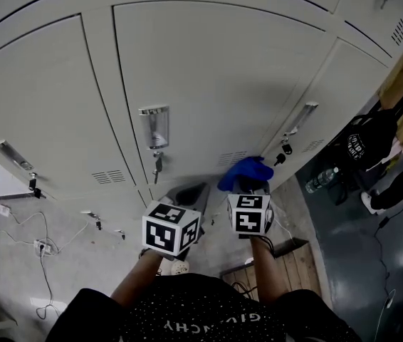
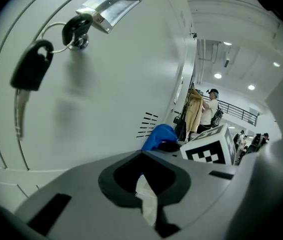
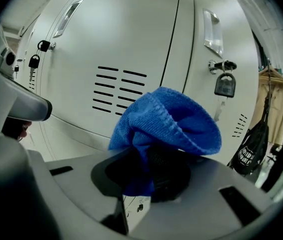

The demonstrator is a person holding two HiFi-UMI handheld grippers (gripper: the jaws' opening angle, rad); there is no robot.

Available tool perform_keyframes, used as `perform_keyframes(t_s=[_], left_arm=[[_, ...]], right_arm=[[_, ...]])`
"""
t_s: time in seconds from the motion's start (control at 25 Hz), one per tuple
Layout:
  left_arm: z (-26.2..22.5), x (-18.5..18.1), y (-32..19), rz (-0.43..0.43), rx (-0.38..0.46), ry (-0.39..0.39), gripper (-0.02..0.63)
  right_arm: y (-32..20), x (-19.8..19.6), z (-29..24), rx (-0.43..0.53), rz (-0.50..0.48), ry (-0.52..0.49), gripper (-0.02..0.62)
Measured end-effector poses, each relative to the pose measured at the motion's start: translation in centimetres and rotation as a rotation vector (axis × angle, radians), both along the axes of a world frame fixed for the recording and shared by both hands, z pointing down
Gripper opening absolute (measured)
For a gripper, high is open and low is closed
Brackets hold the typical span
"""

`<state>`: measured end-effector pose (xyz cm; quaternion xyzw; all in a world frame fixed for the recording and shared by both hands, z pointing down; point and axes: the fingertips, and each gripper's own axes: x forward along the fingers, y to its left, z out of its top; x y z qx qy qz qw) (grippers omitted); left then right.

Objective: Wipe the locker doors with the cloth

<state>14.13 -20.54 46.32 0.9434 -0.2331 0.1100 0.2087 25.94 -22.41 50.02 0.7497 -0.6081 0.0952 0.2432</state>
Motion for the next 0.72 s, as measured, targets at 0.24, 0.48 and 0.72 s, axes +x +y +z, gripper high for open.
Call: perform_keyframes(t_s=[0.24, 0.48, 0.72], left_arm=[[0.5, -0.6, 0.5, -0.042, 0.015, -0.010, 0.011], [-2.1, -1.3, 2.5, -0.101, 0.039, 0.106, 0.011], [-5.4, -3.1, 6.7, -0.234, 0.153, 0.127, 0.011]], right_arm=[[0.0, -0.1, 0.1, 0.004, -0.057, -0.050, 0.064], [3.0, -2.5, -2.8, 0.143, -0.178, -0.268, 0.064], [10.6, -4.8, -9.3, 0.405, -0.320, -0.425, 0.064]])
